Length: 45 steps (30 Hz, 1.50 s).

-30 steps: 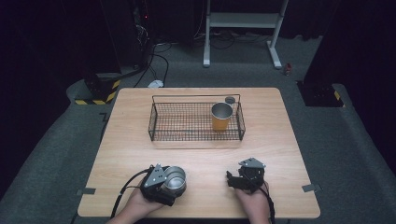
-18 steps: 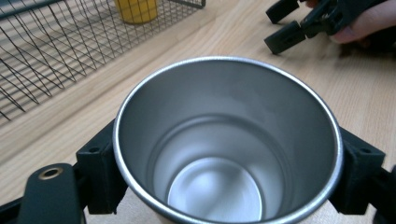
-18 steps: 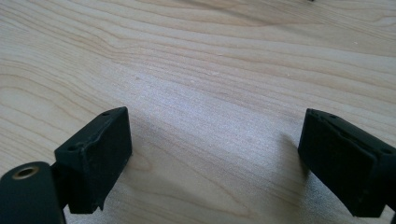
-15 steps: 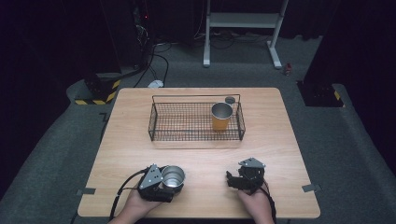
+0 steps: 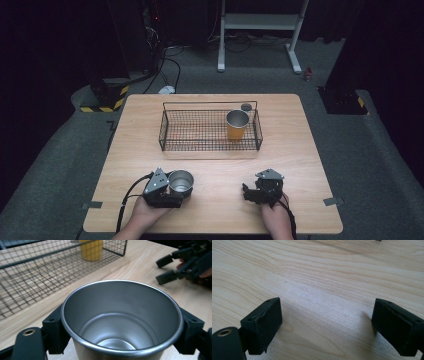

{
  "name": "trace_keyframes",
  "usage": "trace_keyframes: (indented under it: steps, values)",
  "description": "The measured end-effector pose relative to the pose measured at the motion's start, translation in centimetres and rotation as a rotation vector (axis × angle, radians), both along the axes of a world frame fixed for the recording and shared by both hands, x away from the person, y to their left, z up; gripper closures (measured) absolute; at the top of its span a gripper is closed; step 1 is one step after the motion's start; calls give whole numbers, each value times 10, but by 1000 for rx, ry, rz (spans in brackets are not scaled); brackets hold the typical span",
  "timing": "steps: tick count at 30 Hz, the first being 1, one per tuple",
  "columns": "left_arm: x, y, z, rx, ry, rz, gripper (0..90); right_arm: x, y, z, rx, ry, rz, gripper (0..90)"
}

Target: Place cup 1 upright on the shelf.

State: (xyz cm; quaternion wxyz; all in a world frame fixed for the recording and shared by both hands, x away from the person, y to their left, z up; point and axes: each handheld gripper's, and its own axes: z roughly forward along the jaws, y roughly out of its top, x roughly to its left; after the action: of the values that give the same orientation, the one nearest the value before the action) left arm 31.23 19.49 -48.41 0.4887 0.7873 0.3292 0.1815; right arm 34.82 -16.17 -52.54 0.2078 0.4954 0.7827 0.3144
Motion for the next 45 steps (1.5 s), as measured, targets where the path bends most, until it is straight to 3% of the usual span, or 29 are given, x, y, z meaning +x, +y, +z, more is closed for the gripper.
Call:
trace_keyframes:
  steps: [16, 34, 38, 45]
  values:
    - [16, 1, 22, -32, 5, 129, 186, 1, -5, 0, 0, 5, 21, 96]
    - [33, 5, 44, -50, -43, 146, 186, 1, -5, 0, 2, 4, 21, 95]
    - [37, 3, 45, -56, -27, 154, 186, 1, -5, 0, 2, 4, 21, 95]
    - [43, -1, 53, -60, -39, 155, 186, 1, -5, 0, 2, 4, 23, 95]
